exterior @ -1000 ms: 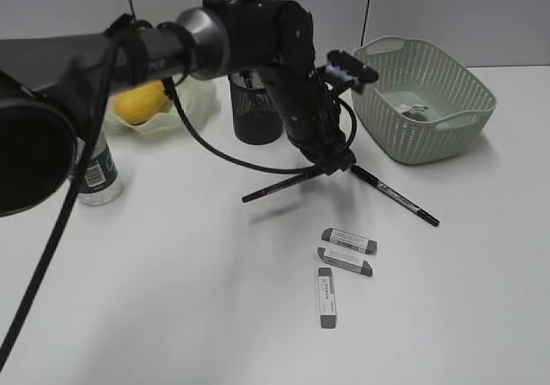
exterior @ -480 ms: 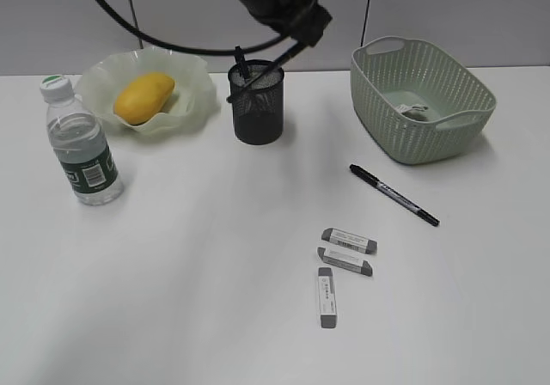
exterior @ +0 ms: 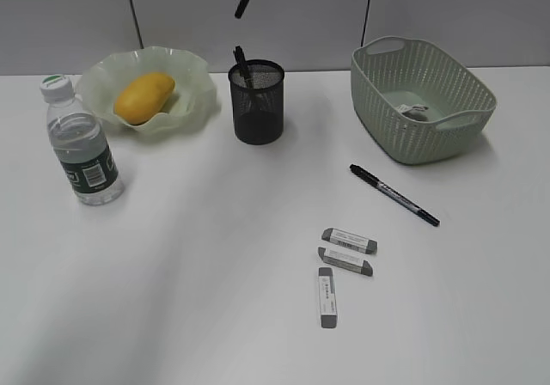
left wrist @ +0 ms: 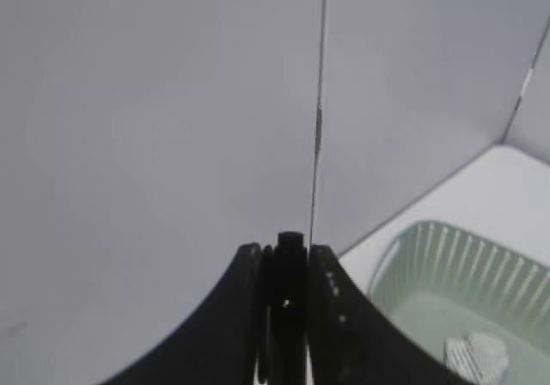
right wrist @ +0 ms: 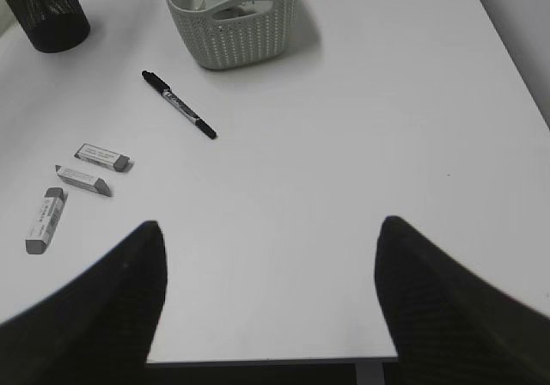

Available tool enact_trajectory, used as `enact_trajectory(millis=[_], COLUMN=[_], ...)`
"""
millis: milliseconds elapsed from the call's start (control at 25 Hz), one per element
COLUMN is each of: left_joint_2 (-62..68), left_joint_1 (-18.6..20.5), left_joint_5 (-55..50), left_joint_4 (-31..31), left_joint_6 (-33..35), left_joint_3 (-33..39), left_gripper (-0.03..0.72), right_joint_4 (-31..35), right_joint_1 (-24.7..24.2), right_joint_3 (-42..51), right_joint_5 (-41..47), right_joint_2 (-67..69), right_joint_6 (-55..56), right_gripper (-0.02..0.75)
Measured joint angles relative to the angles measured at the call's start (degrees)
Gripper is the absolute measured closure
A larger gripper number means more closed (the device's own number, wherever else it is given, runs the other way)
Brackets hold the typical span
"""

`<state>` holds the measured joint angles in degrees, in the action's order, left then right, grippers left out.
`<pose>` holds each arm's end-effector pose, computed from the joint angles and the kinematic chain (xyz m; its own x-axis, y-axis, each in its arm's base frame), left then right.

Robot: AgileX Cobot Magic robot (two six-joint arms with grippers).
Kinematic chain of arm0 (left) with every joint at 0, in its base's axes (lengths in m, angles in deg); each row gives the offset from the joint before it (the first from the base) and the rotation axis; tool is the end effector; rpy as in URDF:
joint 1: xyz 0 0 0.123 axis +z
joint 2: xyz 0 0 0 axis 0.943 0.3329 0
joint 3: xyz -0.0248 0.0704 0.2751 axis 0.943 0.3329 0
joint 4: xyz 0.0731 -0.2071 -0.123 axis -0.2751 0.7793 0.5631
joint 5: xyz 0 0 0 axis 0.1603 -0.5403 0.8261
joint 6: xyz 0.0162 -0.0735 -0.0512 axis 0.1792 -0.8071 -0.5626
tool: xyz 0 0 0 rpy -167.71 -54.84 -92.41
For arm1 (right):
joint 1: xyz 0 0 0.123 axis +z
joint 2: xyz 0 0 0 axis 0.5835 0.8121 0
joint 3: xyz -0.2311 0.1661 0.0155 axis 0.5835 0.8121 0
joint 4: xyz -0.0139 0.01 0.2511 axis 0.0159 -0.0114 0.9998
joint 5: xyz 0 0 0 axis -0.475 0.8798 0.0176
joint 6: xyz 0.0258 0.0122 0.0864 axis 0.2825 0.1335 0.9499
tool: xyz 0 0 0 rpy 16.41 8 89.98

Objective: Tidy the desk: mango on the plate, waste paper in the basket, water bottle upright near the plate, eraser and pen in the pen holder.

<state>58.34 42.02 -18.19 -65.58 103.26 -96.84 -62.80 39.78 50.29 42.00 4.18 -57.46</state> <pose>0.4578 -0.2652 0.3435 -0.2390 0.1898 -0.9523 0.6165 0.7874 0.0022 -0.0062 0.0014 0.2801 -0.4304 0.0301 -0.9022 -0.0623 0.9961 0.0630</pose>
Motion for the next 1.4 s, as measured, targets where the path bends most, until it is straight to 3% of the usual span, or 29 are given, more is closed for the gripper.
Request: enact_trajectory(millis=[240, 600, 1000, 1160, 1400], left_joint_2=[-0.7, -7.8, -7.8, -7.8, -7.7], left_joint_1=[0.1, 0.0, -1.8, -1.8, -2.2], left_joint_5=[9.4, 27.4, 33.6, 42.2, 49.9], left_joint_4=[2.7, 6.0, 5.8, 4.1, -3.6], left_joint_6=[0.2, 0.2, -0.2, -2.8, -3.7], left_joint_3=[5.5, 22.6, 28.0, 30.9, 32.7], left_gripper=[0.572, 0.573, 0.573, 0.573, 0.573], right_joint_4=[0.0, 0.0, 0.0, 0.0, 0.0], right_joint_1=[0.0, 0.0, 0.0, 0.0, 0.0], right_joint_3=[0.0, 0.0, 0.0, 0.0, 0.0], right_joint_5=[0.0, 0.0, 0.0, 0.0, 0.0], right_joint_2=[0.0, 0.0, 0.0, 0.0, 0.0], right_joint_6=[0.0, 0.0, 0.0, 0.0, 0.0], right_gripper=[0.145, 0.145, 0.145, 0.145, 0.145])
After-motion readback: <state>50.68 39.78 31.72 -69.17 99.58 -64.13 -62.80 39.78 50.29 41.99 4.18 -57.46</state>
